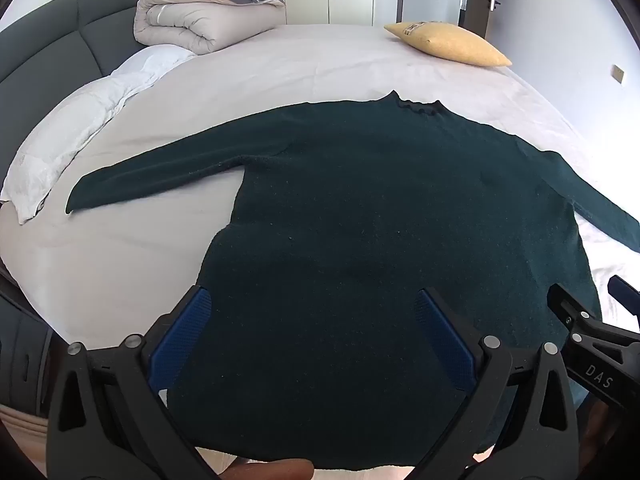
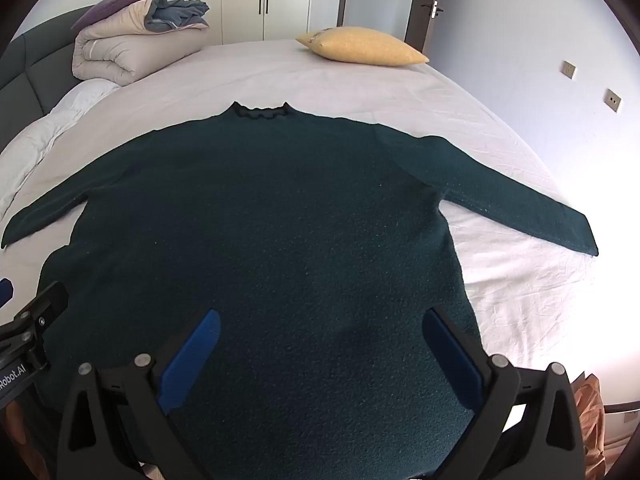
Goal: Fold small clothes
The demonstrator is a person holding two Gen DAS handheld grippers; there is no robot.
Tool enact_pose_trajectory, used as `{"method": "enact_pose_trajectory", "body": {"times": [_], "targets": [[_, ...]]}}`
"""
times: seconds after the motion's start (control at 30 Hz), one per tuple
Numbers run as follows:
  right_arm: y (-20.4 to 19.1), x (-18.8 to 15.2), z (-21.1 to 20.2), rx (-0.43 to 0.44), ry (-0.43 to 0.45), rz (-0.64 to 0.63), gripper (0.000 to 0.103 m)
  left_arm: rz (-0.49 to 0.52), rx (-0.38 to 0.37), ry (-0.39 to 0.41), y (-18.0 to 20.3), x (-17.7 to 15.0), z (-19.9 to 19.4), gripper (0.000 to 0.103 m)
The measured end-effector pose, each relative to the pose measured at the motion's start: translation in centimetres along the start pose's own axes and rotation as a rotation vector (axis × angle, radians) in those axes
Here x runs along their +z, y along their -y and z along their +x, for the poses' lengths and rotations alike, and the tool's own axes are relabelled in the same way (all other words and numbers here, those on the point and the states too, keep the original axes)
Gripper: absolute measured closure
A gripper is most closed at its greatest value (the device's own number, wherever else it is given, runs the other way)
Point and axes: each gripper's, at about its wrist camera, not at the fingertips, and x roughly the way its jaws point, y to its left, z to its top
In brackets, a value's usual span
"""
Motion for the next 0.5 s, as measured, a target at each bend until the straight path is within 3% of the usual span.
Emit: {"method": "enact_pose_trajectory", "body": {"times": [0.5], "targets": [[-0.11, -0.08, 0.16, 0.002, 0.004, 0.0, 0.0, -0.001, -0.003, -0.01, 0.1, -0.27, 0.37, 0.0]]}}
